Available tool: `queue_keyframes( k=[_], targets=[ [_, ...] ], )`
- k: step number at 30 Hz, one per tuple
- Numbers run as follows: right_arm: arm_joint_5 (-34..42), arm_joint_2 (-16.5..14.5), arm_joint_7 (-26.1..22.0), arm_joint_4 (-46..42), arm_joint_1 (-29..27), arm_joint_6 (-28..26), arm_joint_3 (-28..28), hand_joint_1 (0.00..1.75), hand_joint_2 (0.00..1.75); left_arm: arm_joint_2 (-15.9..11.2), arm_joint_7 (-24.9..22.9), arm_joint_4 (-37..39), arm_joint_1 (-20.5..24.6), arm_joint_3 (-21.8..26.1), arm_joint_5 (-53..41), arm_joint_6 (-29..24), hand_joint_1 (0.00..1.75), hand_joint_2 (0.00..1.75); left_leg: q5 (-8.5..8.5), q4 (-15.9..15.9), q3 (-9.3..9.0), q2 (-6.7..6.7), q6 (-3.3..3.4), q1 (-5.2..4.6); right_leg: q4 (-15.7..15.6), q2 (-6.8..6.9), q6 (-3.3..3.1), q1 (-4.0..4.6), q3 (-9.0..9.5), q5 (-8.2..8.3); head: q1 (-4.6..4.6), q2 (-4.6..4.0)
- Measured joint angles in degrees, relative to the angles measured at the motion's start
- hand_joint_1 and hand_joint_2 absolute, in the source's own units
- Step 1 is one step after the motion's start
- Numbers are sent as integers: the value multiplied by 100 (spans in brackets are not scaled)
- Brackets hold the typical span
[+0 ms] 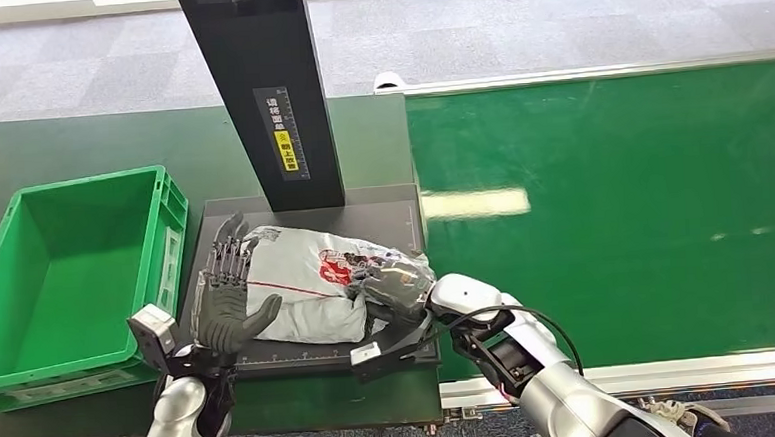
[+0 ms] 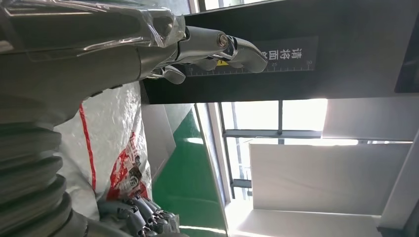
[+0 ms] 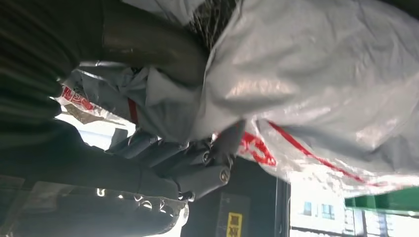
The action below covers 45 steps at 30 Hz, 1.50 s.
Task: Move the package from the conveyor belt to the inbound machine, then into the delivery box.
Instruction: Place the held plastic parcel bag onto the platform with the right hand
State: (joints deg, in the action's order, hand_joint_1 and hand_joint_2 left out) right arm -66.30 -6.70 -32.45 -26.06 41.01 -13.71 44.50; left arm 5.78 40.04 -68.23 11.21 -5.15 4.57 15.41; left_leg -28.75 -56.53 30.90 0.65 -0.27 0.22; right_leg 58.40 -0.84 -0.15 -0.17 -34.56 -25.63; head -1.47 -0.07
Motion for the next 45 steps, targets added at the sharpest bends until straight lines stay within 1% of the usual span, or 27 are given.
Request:
queue_keyframes(
  k=[3, 6, 13, 15, 17, 19, 22, 26, 29, 31, 33, 35, 36, 41, 43, 45],
  targets=[
    [32, -98, -6, 76, 50, -218, 94, 0, 175, -2, 0, 57, 55, -37, 0, 4, 0, 175, 0, 0, -1, 0, 0, 0, 0, 0, 0, 0, 0, 0, 0, 0],
    [43, -176, -16, 125, 74, -314, 157, 0, 175, -1, 0, 107, 100, -71, 0, 4, 0, 175, 0, 0, -1, 1, 0, 0, 0, 0, 0, 0, -1, 0, -1, -1],
    [174, -273, -107, 171, 67, -714, 242, 0, 175, 4, 0, 201, 177, -125, 0, 8, 0, 175, 0, 0, 0, 0, 0, 0, 0, 0, -1, 0, -1, 0, 0, 0],
    [393, -280, -141, 156, 58, -831, 234, 0, 175, 6, 0, 231, 200, -139, 6, -3, 0, 175, 0, 0, 0, 0, 0, 0, 0, 0, 0, 0, -1, 0, 0, 0],
    [823, -264, -274, 81, 43, -820, 168, 0, 175, 4, 0, 267, 217, -141, 17, -24, 0, 175, 0, 0, 0, 0, 0, 0, 0, 0, 0, 0, -1, 0, 0, 0],
    [1336, -224, -480, -93, 15, -648, 29, 0, 175, 2, 0, 300, 228, -141, 22, -37, 0, 175, 0, -1, 0, 0, 0, 0, 0, 0, 0, 0, -2, 0, 0, 0],
    [2028, -62, -668, -616, -88, -179, -241, 0, 175, -7, 0, 334, 227, -140, 33, -47, 0, 175, 0, -1, 1, 3, 0, -1, 0, 1, 0, -1, -2, 0, -1, 0],
    [3136, 413, -728, -1734, -405, 598, -575, 0, 175, -46, 2, 314, 111, -116, 75, -124, 0, 175, -2, -1, 4, 7, 1, -1, -1, 3, 1, -2, -2, -1, 0, 0],
    [4126, 745, -747, -2449, -635, 961, -779, 0, 175, -72, 6, 209, -60, -53, 81, -171, 0, 175, -3, -1, 5, 5, 1, -2, -2, 2, 1, -2, -4, -1, 0, 0],
    [4671, 897, -752, -2783, -734, 1174, -962, 0, 175, -80, 10, 126, -163, 7, 72, -202, 0, 175, -3, -1, 6, 6, 1, -2, -2, 2, 1, -2, -4, -1, 0, 0],
    [4987, 990, -738, -2966, -810, 1341, -1199, 0, 175, -84, 12, 45, -260, 65, 35, -245, 0, 175, -3, -1, 5, 5, 1, -1, -3, 2, 1, -2, -4, -1, -1, 0],
    [5100, 1046, -683, -3029, -892, 1414, -1459, 0, 175, -86, 13, -56, -367, 98, -120, -389, 0, 175, -3, -1, 4, 5, 1, -1, -2, 2, 1, -2, -3, -1, -1, 0],
    [5116, 1070, -642, -3037, -940, 1418, -1590, 0, 175, -89, 13, -119, -425, 105, -301, -566, 0, 175, -3, -1, 4, 5, 1, -1, -2, 2, 1, -2, -2, -1, -1, 0],
    [5168, 1169, -412, -3040, -1176, 1273, -2117, 0, 175, -126, -17, -343, -626, 54, -1750, -1921, 0, 175, -3, -1, 5, 6, 1, -1, -2, 3, 1, -2, -2, -1, -2, 0],
    [5170, 1192, -367, -3040, -1238, 1234, -2266, 0, 175, -138, -37, -380, -671, 7, -1997, -2129, 0, 175, -3, -1, 6, 6, 1, -1, -2, 3, 1, -2, -3, -1, -1, 0],
    [5170, 1206, -348, -3046, -1272, 1224, -2361, 0, 175, -143, -44, -402, -696, -30, -2050, -2176, 0, 175, -3, -1, 6, 5, 1, -1, -2, 2, 1, -2, -3, -1, -1, 0]
  ],
)
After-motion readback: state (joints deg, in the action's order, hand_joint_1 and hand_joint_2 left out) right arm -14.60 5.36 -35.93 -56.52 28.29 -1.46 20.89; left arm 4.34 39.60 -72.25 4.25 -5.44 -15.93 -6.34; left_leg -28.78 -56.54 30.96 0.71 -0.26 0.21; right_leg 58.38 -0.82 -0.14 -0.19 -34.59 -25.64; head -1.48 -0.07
